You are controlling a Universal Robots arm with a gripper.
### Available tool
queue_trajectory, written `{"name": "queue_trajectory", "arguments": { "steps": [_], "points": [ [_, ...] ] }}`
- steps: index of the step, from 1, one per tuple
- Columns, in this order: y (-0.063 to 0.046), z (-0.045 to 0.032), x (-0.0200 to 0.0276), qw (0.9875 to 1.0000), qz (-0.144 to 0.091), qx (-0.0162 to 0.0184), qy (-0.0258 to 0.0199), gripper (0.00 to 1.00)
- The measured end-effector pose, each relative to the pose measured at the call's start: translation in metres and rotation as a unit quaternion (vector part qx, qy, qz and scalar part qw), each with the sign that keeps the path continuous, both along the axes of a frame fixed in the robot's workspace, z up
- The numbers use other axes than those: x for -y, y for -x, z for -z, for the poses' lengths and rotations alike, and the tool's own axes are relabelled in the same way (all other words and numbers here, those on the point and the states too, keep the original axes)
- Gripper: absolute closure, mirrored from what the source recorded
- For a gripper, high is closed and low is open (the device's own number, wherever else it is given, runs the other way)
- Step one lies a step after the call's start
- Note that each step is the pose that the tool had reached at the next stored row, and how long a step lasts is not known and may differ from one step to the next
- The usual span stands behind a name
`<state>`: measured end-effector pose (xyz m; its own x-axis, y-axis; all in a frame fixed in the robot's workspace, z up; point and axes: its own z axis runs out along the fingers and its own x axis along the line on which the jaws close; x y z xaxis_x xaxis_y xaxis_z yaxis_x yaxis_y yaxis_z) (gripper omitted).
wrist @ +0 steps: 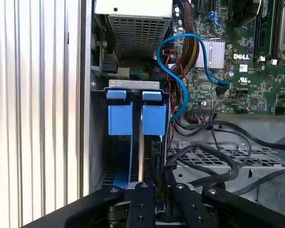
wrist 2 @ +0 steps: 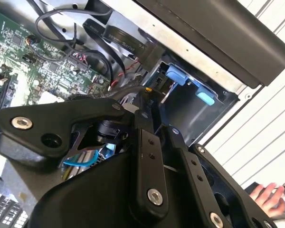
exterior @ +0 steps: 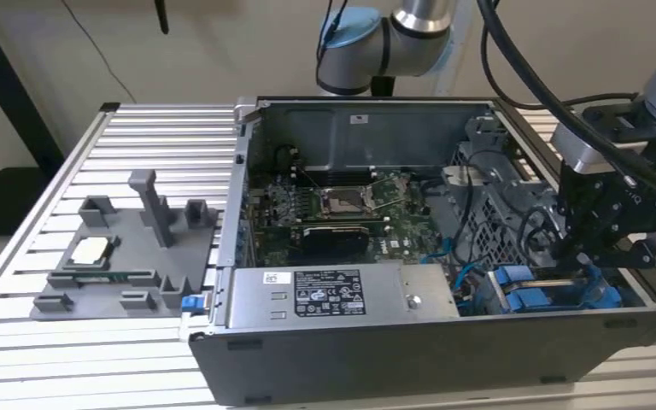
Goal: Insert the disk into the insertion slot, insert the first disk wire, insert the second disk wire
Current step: 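Insert the first disk wire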
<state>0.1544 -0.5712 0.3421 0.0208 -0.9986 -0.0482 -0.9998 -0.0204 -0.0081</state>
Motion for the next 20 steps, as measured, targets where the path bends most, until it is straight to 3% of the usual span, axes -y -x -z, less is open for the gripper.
{"name": "queue_trajectory", "arguments": {
  "steps": [8,20],
  "points": [
    [-0.0012,0.0015,-0.0008,1.0,-0.001,0.0001,0.0001,0.81],
    [-0.0036,0.01,-0.0007,1.0,-0.001,0.0001,0.0001,0.81]
  ]
}}
